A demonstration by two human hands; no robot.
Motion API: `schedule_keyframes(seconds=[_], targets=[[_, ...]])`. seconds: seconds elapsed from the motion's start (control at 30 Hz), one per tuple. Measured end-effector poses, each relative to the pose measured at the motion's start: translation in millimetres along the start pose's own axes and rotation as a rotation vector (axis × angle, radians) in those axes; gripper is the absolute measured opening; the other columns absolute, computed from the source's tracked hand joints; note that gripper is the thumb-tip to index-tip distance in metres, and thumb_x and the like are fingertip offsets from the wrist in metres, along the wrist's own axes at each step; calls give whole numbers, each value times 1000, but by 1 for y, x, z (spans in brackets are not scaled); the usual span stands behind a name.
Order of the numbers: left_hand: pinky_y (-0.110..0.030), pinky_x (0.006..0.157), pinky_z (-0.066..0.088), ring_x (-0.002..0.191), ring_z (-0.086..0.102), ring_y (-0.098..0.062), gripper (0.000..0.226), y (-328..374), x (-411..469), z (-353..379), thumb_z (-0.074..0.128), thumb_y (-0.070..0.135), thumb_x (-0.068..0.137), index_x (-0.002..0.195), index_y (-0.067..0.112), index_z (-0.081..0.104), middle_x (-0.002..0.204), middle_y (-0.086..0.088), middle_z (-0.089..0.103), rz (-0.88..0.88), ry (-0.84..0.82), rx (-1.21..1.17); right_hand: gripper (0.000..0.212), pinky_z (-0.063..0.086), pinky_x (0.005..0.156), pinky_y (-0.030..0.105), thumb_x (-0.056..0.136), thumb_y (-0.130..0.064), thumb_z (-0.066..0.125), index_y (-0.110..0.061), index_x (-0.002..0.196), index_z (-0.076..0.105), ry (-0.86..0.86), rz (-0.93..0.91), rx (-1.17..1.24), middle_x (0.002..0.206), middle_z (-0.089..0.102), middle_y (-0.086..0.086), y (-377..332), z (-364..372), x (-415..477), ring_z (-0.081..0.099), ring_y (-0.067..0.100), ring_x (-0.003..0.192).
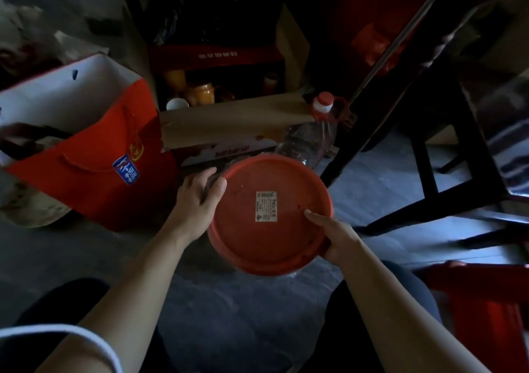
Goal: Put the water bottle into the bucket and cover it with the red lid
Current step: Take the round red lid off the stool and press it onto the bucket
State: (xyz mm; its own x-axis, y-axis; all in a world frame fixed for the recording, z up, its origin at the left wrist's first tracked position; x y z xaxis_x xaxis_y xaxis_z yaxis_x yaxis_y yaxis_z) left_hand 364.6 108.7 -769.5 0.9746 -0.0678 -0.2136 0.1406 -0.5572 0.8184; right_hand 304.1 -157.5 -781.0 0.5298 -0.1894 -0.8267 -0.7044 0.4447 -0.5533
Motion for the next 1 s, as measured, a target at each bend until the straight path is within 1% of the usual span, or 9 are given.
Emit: schedule_keyframes(seconds=[0.07, 0.13, 0.3, 0.4, 0.5, 0.57, 0.67, 0.83, 1.0], targets=[[-41, 111, 25, 137, 32, -24, 78, -3, 1, 3, 26, 72, 80, 141, 24, 39, 146, -10, 37, -5, 0, -7, 46, 51, 94, 61, 82, -3, 77, 8, 121, 57, 29, -4, -29, 118, 67, 27, 2, -2, 3, 66, 44, 106], [-44, 112, 26, 137, 32, -25, 80, -4, 3, 6, 22, 72, 81, 141, 22, 38, 147, -11, 37, -4, -4, 10, 49, 54, 92, 58, 80, -10, 81, 7, 120, 59, 103, -55, -128, 114, 69, 26, 0, -4, 6, 69, 42, 100], [-45, 112, 23, 138, 28, -29, 72, -5, 10, 13, 24, 67, 86, 142, 23, 37, 147, -13, 36, 6, 32, 65, 52, 59, 83, 48, 83, -36, 76, -2, 118, 58, 333, -314, -744, 106, 71, 15, -12, 1, 18, 70, 32, 91], [-50, 112, 22, 140, 21, -31, 67, -8, 10, 18, 28, 64, 88, 144, 26, 31, 150, -12, 29, -20, 24, 137, 71, 55, 88, 47, 87, -49, 67, -3, 135, 42, 452, -334, -1064, 128, 55, 17, -11, 8, 20, 60, 36, 112], [-54, 112, 21, 143, 12, -31, 69, -14, 12, 25, 31, 64, 87, 146, 30, 23, 155, -9, 18, -26, -8, 280, 88, 41, 102, 51, 87, -53, 63, -8, 149, 22, 527, -419, -1240, 144, 35, 21, -10, 16, 19, 35, 40, 134], [-55, 112, 21, 144, 8, -33, 73, -19, 14, 30, 34, 65, 86, 147, 30, 18, 156, -10, 12, -7, -34, 360, 94, 35, 107, 52, 86, -51, 64, -14, 154, 11, 495, -530, -1364, 149, 26, 21, -10, 26, 16, 27, 40, 137], [-56, 112, 23, 143, 9, -35, 79, -26, 20, 37, 41, 66, 83, 148, 31, 13, 156, -11, 10, -11, -55, 394, 98, 31, 110, 57, 82, -52, 69, -23, 155, 10, 343, -621, -1528, 155, 17, 21, -6, 45, 14, 18, 41, 141], [-56, 107, 28, 142, 15, -36, 83, -34, 24, 46, 48, 66, 79, 146, 36, 10, 155, -8, 12, -49, -69, 324, 99, 28, 110, 58, 80, -54, 71, -37, 155, 8, 113, -532, -1683, 161, 4, 19, 8, 67, 22, 8, 42, 146], [-54, 106, 31, 138, 25, -38, 86, -37, 26, 51, 54, 62, 79, 147, 35, 9, 153, -12, 17, -60, -57, 280, 104, 29, 109, 60, 79, -52, 73, -41, 155, 3, 95, -513, -1761, 161, -2, 17, 14, 75, 27, 5, 42, 146]])
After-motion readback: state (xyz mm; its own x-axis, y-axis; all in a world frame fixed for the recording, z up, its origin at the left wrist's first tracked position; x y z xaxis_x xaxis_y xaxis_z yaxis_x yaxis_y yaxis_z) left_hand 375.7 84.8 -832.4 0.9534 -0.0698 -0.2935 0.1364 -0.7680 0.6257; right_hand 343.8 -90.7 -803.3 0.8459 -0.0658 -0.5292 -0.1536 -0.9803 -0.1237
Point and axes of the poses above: each hand's wrist, its own x-axis towards the middle knuckle, its own z-axis out of the palm, y = z × x, the point moved 2 cm from there along x, towards the middle knuckle
